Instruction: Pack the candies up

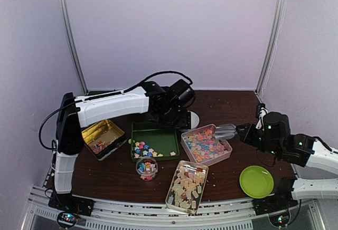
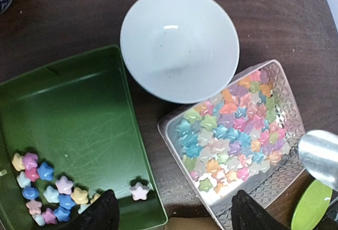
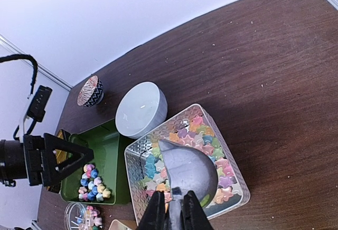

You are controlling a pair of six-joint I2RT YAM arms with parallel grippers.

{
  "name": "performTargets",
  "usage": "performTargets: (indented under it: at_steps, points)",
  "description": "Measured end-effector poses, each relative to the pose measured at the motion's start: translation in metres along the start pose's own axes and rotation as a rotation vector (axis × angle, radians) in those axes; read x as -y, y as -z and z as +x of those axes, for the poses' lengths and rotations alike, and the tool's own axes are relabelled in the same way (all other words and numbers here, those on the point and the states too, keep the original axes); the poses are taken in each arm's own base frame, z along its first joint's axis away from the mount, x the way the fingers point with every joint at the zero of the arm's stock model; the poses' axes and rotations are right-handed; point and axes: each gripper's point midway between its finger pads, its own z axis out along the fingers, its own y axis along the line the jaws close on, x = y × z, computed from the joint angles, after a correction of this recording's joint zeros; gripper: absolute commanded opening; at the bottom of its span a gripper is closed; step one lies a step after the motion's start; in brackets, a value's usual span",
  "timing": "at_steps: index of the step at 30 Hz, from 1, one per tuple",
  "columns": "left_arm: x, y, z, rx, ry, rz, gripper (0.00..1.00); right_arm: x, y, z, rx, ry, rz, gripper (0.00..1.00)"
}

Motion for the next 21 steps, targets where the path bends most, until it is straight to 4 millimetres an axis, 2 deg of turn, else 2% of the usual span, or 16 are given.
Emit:
performTargets:
  at_steps: [3,7,12,16,21]
  points:
    - [0.001,-0.009,0.018,-0.052,0.027,-0.038,0.72,0.003,0.001,0.001,0.006,-0.004,-0.002,0.0]
    - [-0.008,-0.021,0.033,-0.108,0.058,-0.092,0.7,0.01,0.002,0.006,0.005,-0.009,0.001,0.0]
    - [-0.005,-0.028,0.036,-0.13,0.076,-0.099,0.64,0.014,0.001,0.01,-0.001,-0.017,0.008,0.0]
    - [0.004,-0.028,0.032,-0.126,0.082,-0.079,0.62,0.013,0.002,0.01,0.0,-0.022,0.005,0.0]
    - [0.007,-0.038,0.036,-0.136,0.078,-0.083,0.59,0.014,0.001,0.012,-0.005,-0.021,0.002,0.0]
